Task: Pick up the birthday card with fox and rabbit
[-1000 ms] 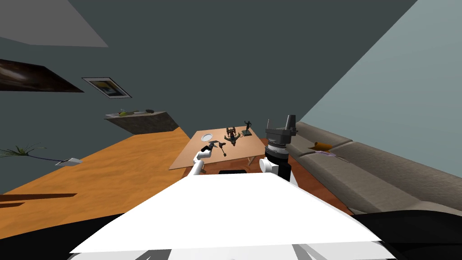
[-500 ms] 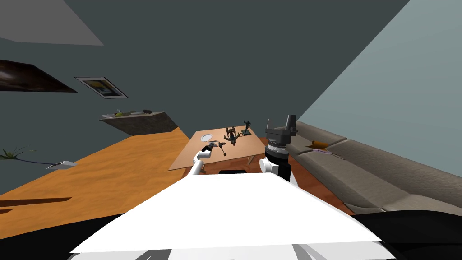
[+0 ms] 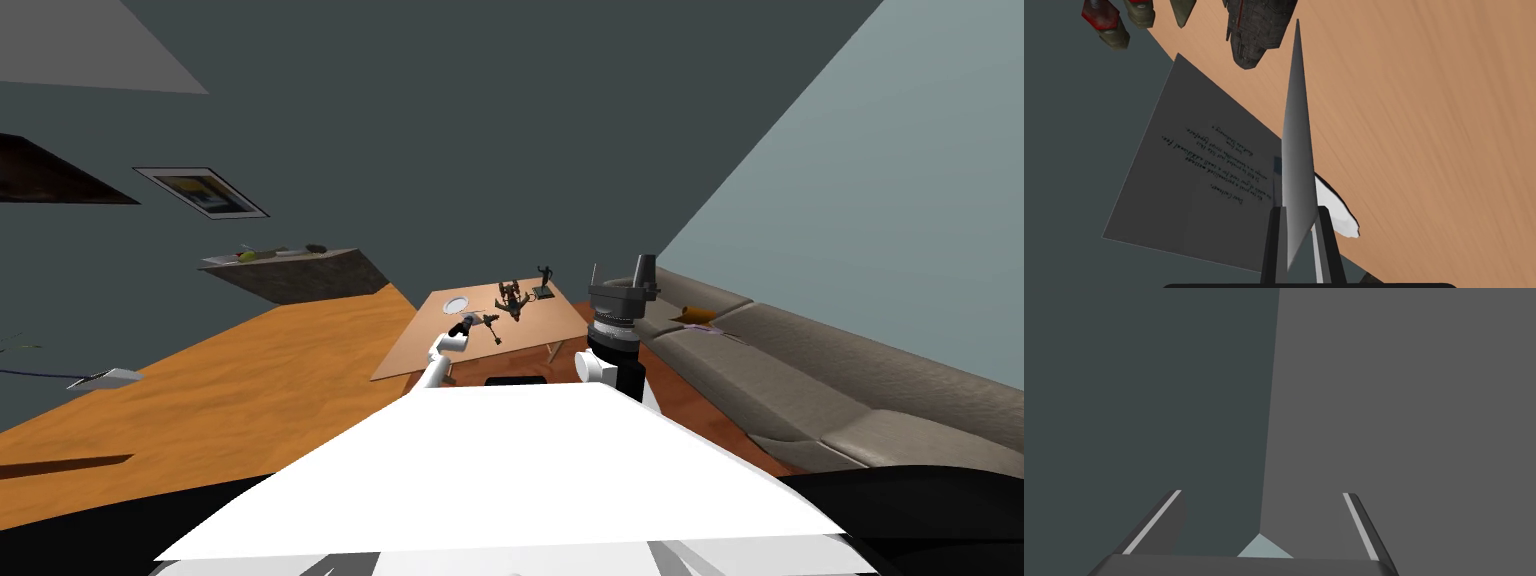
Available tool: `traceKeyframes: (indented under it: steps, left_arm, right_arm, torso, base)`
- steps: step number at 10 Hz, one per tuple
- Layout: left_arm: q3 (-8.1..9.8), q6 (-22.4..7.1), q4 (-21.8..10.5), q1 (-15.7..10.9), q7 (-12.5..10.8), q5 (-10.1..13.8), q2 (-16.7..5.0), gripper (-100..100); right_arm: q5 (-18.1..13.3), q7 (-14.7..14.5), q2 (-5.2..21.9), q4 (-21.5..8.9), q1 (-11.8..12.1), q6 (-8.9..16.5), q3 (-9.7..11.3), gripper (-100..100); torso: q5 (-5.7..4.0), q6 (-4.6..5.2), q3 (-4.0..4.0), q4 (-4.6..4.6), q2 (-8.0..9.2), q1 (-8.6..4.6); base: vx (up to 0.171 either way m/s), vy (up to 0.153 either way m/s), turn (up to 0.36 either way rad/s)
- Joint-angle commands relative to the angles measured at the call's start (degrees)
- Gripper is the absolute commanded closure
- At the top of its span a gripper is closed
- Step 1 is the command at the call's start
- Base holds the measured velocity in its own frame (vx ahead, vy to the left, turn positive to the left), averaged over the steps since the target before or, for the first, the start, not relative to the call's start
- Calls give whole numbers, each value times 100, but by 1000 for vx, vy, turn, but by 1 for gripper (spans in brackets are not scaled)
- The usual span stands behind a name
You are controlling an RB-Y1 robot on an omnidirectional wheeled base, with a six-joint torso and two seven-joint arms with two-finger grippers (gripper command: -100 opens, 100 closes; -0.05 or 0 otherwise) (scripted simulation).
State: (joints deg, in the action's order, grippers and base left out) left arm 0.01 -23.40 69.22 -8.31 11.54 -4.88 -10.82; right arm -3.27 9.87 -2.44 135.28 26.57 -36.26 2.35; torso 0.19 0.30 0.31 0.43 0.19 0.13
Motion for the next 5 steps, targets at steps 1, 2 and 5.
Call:
traceKeyframes:
  steps: [1,2,5]
  left_arm:
    - [-95,-1,30,16,-286,-194,-50,100]
    - [-95,-1,30,16,-450,-194,-50,100]
    - [-99,4,32,15,-476,-193,-50,0]
  right_arm:
    - [0,0,0,0,0,0,0,0]
    - [0,0,0,0,0,0,0,0]
    - [0,0,0,0,1,0,0,0]
  torso:
    - [0,0,0,0,0,0]
    - [0,-2,2,1,3,0]
    - [-1,-9,-4,-1,-7,-6]
  base:
    - [-32,22,-79]
    - [-16,10,-11]
    - [-1,0,4]
